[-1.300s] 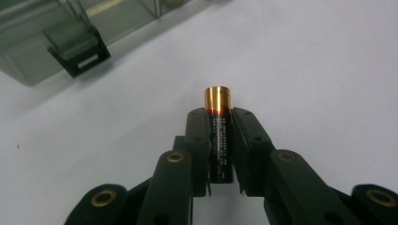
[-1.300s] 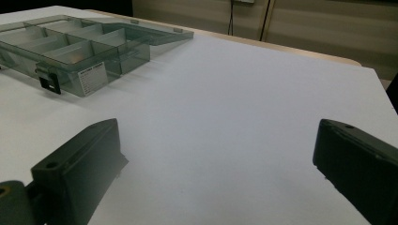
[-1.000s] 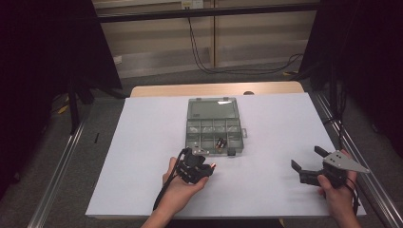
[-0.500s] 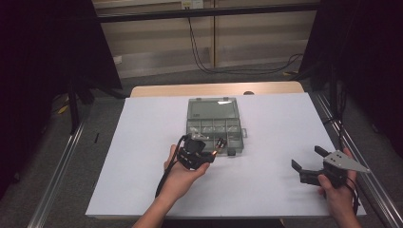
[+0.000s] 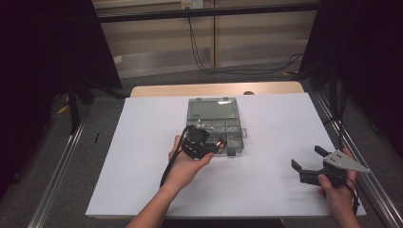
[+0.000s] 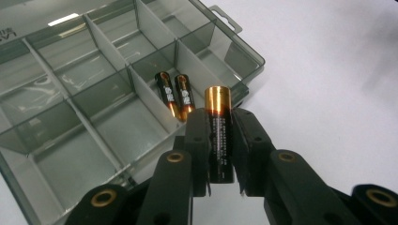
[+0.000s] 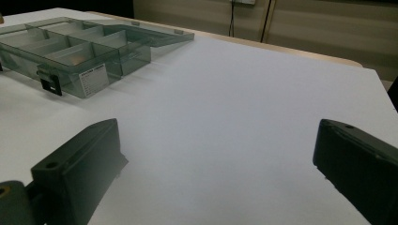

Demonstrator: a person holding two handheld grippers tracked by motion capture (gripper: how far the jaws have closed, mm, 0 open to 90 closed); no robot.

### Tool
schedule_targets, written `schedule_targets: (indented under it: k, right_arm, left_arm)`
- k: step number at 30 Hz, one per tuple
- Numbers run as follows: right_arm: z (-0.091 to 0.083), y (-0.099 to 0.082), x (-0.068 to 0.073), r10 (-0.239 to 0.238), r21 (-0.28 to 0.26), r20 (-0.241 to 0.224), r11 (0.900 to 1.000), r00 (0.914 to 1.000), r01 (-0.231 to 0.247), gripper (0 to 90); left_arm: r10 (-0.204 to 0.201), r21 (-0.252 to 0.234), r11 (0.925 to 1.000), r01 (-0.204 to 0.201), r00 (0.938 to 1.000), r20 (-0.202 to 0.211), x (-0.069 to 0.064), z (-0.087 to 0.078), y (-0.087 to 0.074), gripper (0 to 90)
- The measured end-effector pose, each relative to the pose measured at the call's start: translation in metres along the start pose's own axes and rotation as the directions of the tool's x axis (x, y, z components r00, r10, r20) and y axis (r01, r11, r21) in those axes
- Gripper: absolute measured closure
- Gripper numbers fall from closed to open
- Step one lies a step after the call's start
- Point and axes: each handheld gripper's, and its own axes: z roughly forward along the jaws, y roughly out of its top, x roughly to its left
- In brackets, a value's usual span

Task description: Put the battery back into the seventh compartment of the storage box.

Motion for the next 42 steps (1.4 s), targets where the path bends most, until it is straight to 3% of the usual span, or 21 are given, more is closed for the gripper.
schedule_targets:
  k: [16, 17, 22, 34, 37, 39, 42]
  right_arm:
    - [0.000, 0.000, 0.000, 0.003, -0.001, -0.003, 1.0000, 1.0000, -0.003, 0.8]
    - [0.000, 0.000, 0.000, 0.001, -0.002, -0.002, 1.0000, 1.0000, -0.001, 0.8]
    - [0.000, 0.000, 0.000, 0.004, 0.001, -0.003, 1.0000, 1.0000, -0.004, 0.8]
    - [0.001, 0.000, -0.001, 0.006, 0.000, 0.001, 1.0000, 1.0000, -0.006, 0.8]
    - [0.001, 0.000, 0.000, 0.011, -0.001, 0.002, 0.9999, 0.9999, -0.011, 0.7]
    - [0.001, 0.000, 0.000, 0.013, -0.002, 0.006, 0.9999, 0.9999, -0.013, 0.8]
    - [0.001, 0.000, -0.001, 0.010, -0.003, 0.004, 0.9999, 0.9999, -0.010, 0.7]
  left_arm:
    - [-0.032, 0.002, 0.9995, 0.032, 0.9994, -0.010, 0.007, 0.020, 0.018, 77.0]
    - [-0.023, 0.009, 0.9997, 0.023, 0.9997, 0.005, 0.009, 0.021, 0.019, 77.1]
    - [-0.020, 0.014, 0.9997, 0.020, 0.9997, -0.011, 0.009, 0.031, 0.022, 77.0]
    - [-0.069, 0.017, 0.9974, 0.070, 0.9972, -0.027, 0.020, 0.051, 0.028, 76.9]
    - [-0.086, 0.015, 0.9962, 0.086, 0.9962, -0.009, 0.023, 0.053, 0.028, 76.4]
    - [-0.087, 0.015, 0.9961, 0.086, 0.9962, 0.007, 0.025, 0.051, 0.028, 70.9]
    - [-0.106, -0.021, 0.9942, 0.106, 0.9943, -0.009, 0.026, 0.045, 0.028, 60.8]
